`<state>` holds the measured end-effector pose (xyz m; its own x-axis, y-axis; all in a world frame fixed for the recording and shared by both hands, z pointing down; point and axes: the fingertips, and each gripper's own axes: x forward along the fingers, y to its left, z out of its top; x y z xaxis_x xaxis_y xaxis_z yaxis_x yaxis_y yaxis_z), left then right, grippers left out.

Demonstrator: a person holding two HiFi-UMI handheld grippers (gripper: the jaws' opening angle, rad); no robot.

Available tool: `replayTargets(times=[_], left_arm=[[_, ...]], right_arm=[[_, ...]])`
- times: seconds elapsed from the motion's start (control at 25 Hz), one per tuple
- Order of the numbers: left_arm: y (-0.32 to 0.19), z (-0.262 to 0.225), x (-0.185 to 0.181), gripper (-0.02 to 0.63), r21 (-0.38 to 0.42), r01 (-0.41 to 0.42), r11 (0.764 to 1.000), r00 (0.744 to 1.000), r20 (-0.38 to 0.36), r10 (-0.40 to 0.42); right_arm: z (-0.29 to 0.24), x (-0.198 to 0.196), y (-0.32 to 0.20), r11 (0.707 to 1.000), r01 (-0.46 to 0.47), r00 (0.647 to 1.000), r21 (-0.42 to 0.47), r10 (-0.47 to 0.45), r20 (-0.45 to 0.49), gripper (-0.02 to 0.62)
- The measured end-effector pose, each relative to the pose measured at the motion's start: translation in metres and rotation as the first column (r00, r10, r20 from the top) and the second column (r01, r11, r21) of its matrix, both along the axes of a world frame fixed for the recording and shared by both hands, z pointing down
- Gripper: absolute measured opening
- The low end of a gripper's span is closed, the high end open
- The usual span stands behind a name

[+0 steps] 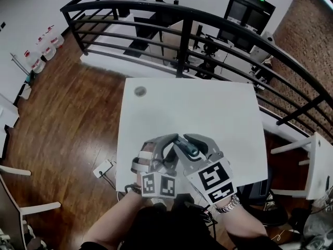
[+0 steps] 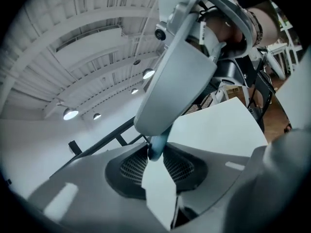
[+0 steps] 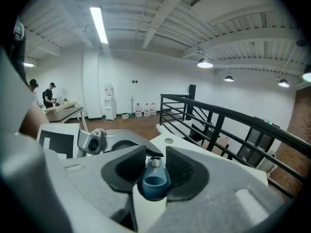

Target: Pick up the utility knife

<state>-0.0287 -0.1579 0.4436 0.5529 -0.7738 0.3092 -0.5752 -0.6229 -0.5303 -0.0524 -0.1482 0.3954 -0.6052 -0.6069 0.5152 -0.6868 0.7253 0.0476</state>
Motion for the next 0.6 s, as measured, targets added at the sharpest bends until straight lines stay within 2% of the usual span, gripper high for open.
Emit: replayTargets(times=[0.24, 0.6], left_arm=[[0.009, -0.006, 0.016, 0.092, 0.004, -0.051, 0.999, 0.999, -0.012, 0.051], [0.026, 0.005, 0.010, 0.087, -0.018, -0.057, 0.998, 0.997, 0.050, 0.058]], right_arm=[[-0.013, 0.007, 0.005, 0.999, -0.012, 1.000, 0.042, 0.012, 0.002, 0.118], [-0.034, 0.009, 0.024, 0.992, -0.048, 0.999, 0.114, 0.046, 0.025, 0.120]])
